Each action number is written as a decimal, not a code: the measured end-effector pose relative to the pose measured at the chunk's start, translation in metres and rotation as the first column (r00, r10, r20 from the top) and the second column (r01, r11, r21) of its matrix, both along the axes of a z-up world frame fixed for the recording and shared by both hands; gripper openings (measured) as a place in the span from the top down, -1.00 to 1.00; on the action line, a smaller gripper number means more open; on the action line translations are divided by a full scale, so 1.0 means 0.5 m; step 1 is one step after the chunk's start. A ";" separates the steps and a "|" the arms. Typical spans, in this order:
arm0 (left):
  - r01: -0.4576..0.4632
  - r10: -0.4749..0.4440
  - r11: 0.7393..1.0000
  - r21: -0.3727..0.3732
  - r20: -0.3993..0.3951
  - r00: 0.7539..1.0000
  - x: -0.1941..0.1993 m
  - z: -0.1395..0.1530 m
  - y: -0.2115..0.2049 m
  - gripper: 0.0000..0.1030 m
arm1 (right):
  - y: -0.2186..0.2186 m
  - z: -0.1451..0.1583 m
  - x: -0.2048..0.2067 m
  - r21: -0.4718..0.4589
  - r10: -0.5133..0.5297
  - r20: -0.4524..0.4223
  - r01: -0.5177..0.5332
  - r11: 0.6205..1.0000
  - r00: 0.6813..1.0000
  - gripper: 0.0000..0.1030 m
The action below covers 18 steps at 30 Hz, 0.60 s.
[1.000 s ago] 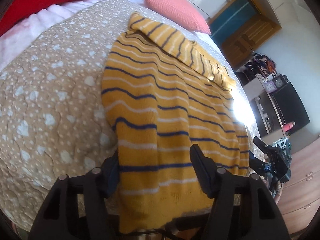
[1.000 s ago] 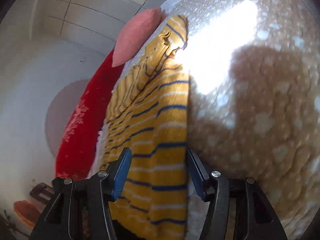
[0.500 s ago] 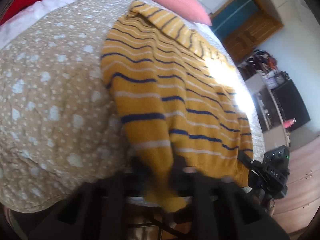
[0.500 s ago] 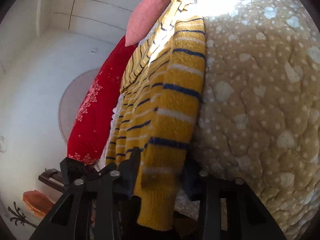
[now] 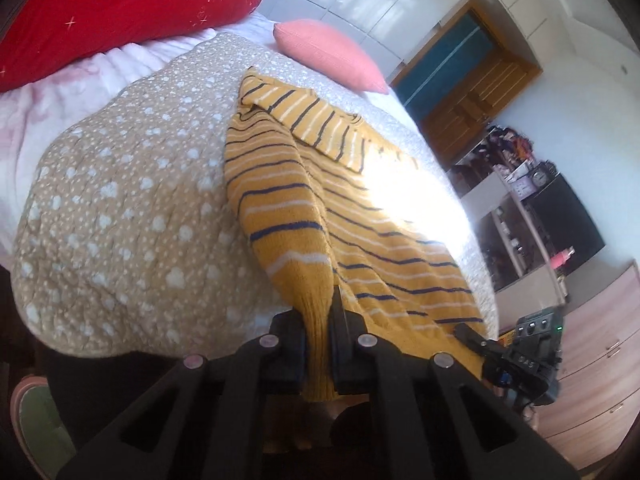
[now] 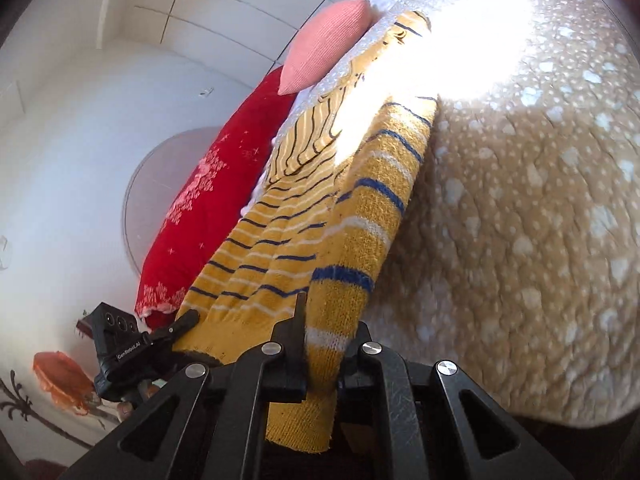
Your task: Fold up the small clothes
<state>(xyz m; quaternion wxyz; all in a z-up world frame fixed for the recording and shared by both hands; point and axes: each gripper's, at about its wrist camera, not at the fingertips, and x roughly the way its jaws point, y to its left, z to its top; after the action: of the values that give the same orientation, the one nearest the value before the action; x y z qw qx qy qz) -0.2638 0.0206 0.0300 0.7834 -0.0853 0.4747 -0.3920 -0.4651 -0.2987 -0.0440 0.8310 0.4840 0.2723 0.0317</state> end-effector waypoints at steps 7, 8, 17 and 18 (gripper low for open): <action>-0.004 0.004 0.999 0.036 -0.003 1.000 0.042 -0.005 -0.013 0.84 | 0.010 -0.005 -0.003 -0.031 0.035 -0.046 -0.037 0.999 0.998 0.80; -0.007 0.006 0.999 0.034 0.013 1.000 0.048 0.006 -0.019 0.84 | 0.002 0.012 0.011 -0.036 0.035 -0.020 -0.036 0.999 0.999 0.80; -0.003 -0.006 0.998 0.064 0.138 0.990 0.229 0.108 -0.196 0.84 | -0.109 0.160 0.178 -0.175 0.018 0.093 -0.002 0.985 0.996 0.79; -0.008 -0.003 0.997 0.077 0.145 0.989 0.253 0.110 -0.223 0.84 | -0.126 0.164 0.204 -0.171 0.013 0.088 0.002 0.985 0.996 0.79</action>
<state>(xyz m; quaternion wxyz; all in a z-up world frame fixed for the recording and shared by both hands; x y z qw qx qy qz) -0.1371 -0.0910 0.0852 0.8191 -0.0266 0.4311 -0.3774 -0.3633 -0.3619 0.0380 0.8807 0.4082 0.2383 0.0318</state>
